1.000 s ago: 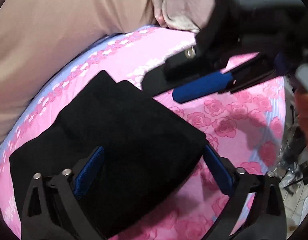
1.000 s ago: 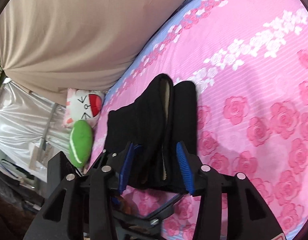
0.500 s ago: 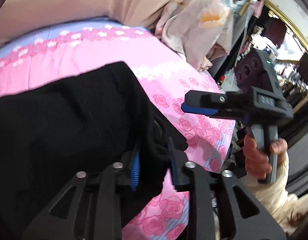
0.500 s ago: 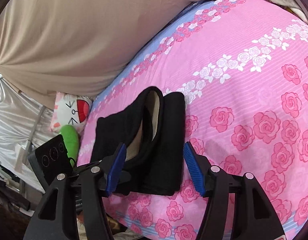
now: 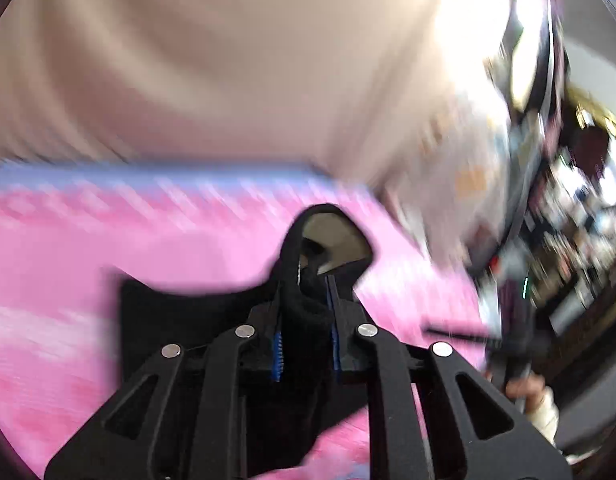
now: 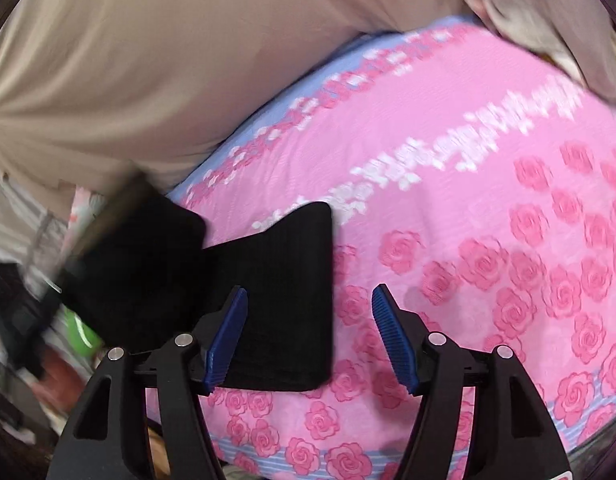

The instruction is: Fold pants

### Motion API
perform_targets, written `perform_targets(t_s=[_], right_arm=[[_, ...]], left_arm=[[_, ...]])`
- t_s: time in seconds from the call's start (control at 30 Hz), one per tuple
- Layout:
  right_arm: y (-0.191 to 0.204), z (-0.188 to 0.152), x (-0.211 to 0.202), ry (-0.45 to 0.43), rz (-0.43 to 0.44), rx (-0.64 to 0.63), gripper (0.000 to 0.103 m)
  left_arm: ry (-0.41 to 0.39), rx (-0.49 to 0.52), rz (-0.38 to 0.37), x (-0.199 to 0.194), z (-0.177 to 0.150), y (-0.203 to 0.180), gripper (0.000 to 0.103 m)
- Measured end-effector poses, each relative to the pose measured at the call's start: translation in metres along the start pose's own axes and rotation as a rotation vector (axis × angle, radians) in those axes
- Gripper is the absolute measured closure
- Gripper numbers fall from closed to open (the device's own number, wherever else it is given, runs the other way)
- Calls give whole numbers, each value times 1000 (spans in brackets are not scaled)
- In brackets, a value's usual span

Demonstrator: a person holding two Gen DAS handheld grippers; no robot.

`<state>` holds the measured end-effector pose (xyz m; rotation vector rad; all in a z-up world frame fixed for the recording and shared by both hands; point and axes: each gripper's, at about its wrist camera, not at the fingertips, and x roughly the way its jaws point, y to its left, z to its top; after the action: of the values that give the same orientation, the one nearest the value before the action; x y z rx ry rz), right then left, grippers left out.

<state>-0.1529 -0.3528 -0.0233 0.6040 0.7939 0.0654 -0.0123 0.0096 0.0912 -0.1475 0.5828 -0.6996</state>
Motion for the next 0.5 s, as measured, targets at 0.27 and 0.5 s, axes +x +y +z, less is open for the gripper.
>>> perform_targets(t_s=[0.27,0.5], right_arm=[[166,-44,85,111,42,-572,25],[222,-91,182,197,-100,-819,30]], left_arm=[[-193,-29,264,-134,46,54,87],[-142,-69,261,-116,35,66,87]])
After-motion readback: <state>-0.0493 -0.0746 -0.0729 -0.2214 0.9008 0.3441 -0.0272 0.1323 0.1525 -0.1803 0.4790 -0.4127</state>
